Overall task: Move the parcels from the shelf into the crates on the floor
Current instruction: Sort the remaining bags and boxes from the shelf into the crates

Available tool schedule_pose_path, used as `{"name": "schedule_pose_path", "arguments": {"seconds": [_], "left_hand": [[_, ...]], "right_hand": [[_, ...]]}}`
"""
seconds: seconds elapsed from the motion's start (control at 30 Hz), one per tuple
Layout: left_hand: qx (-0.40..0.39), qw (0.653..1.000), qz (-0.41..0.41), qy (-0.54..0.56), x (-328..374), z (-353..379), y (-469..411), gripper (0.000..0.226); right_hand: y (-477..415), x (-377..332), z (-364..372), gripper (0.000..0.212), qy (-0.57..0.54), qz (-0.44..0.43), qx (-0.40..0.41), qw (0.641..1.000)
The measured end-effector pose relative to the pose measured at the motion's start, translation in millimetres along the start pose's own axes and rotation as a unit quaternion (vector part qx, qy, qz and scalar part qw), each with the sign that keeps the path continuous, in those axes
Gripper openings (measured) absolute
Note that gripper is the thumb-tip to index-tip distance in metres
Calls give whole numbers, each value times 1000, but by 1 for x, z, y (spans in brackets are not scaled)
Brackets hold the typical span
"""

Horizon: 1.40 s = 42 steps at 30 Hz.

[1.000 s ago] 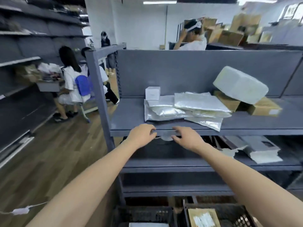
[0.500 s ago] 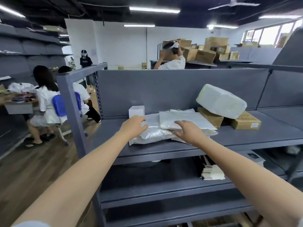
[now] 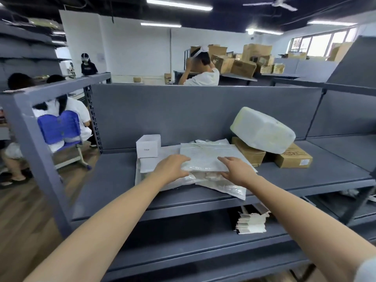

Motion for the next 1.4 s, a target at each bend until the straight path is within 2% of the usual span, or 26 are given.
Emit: {"name": "schedule_pose_path", "arguments": {"seconds": [0.17, 0.3, 0.37, 0.53, 0.73, 0.83, 0.87, 0.93, 1.03, 1.1, 1.2, 1.3, 1.37, 1.4], "left_hand": [[-26, 998, -19, -54, 16, 20, -12, 64], [-30, 994, -13, -109, 26, 28, -18, 46], [0, 995, -10, -98, 29, 26, -19, 35], [115, 993, -7, -26, 36, 0, -16, 24], [222, 973, 56, -4, 58, -63, -10, 29], [275, 954, 98, 60, 62, -95, 1, 22], [293, 946, 106, 94, 63, -103, 4, 24], [320, 930, 101, 152, 64, -117, 10, 48], [355, 909, 47, 214, 56, -125, 18, 76], [340, 908, -20, 242, 46, -119, 19, 82], [242, 897, -94, 357, 34, -102, 17, 96], [142, 846, -39, 513, 33, -90, 17, 100], [129, 821, -7, 556, 34, -84, 22, 96], [144, 820, 0, 553, 34, -83, 26, 92]], "right_hand": [[-8, 15, 10, 62, 1, -30, -42, 999], [-13, 23, 19, 59, 15, -64, -41, 997], [-14, 24, 18, 57, 21, -76, -24, 997], [-21, 20, -1, 57, 18, -117, 24, 993], [-30, 2, -57, 53, -29, -159, 147, 976], [-24, -6, -83, 52, -7, -163, 188, 969], [-21, -7, -91, 53, -10, -160, 192, 968], [-14, -4, -107, 54, -47, -154, 206, 965], [1, 5, -136, 43, -164, -165, 288, 929], [14, 14, -152, 41, -260, -152, 354, 885], [29, 27, -162, 60, -363, -108, 383, 843], [30, 34, -151, 66, -432, -91, 347, 827], [34, 35, -140, 67, -485, -78, 327, 807], [36, 35, -133, 66, -503, -72, 322, 799]]}}
Point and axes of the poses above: each hand's wrist, its own y-axis away from the middle knuckle, its own z-axis out of the palm, x = y × z, the point moved 5 cm from there along -y, towards the middle knuckle, and after that the axes turned 9 degrees about -z, right-handed, at the moved point
